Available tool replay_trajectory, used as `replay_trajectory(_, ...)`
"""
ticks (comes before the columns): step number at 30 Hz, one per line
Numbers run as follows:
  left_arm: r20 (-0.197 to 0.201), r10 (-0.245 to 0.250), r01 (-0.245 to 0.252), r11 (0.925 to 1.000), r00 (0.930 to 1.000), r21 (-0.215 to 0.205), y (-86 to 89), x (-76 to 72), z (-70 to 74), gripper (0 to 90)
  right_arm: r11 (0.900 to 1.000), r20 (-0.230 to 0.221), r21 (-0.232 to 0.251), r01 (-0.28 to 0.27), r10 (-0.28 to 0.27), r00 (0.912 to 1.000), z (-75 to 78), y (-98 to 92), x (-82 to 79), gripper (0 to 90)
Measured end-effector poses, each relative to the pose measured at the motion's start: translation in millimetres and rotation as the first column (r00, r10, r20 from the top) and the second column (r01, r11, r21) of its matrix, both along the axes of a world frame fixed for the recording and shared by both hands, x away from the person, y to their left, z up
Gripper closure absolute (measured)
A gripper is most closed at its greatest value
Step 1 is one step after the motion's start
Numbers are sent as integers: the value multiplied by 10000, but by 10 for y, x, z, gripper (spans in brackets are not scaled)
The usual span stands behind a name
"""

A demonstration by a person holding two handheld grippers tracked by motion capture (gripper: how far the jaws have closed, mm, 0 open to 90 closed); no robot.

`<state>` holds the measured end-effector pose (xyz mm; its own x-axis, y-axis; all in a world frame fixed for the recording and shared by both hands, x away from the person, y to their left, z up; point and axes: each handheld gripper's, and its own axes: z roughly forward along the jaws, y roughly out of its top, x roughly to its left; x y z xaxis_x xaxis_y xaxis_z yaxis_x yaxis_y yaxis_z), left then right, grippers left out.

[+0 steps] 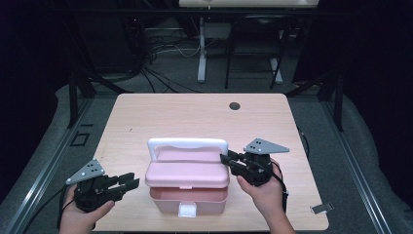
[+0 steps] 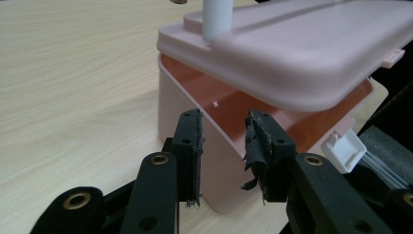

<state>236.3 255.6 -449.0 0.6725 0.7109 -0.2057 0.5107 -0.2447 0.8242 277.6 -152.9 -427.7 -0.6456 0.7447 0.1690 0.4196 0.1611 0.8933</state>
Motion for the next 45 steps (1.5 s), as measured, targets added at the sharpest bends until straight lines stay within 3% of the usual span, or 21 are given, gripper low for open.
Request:
replay_trajectory(7,-218,-287,292,9994,9993,201,-126,-6,-105,665,10000,-50,-52,-27,27,10000,-4,-5,-3,740)
replay_trajectory(12,-43,-418,420,9987,9991,297,-195,-13,-109,655,10000,-71,-38,-29,29,10000,-17,2,-2,740)
replay_trajectory(24,315,-419,406,9983,9986,426,-261,-46,-63,650,9999,-109,-107,-6,5,9999,-31,5,0,738)
replay_trajectory(33,435,-380,363,9985,9983,399,-270,-38,-8,644,10000,-110,42,35,-34,9999,-26,-25,-1,724)
replay_trajectory(45,887,-420,391,9986,9952,347,-305,22,117,636,9983,114,478,343,-349,9993,60,-168,-40,702)
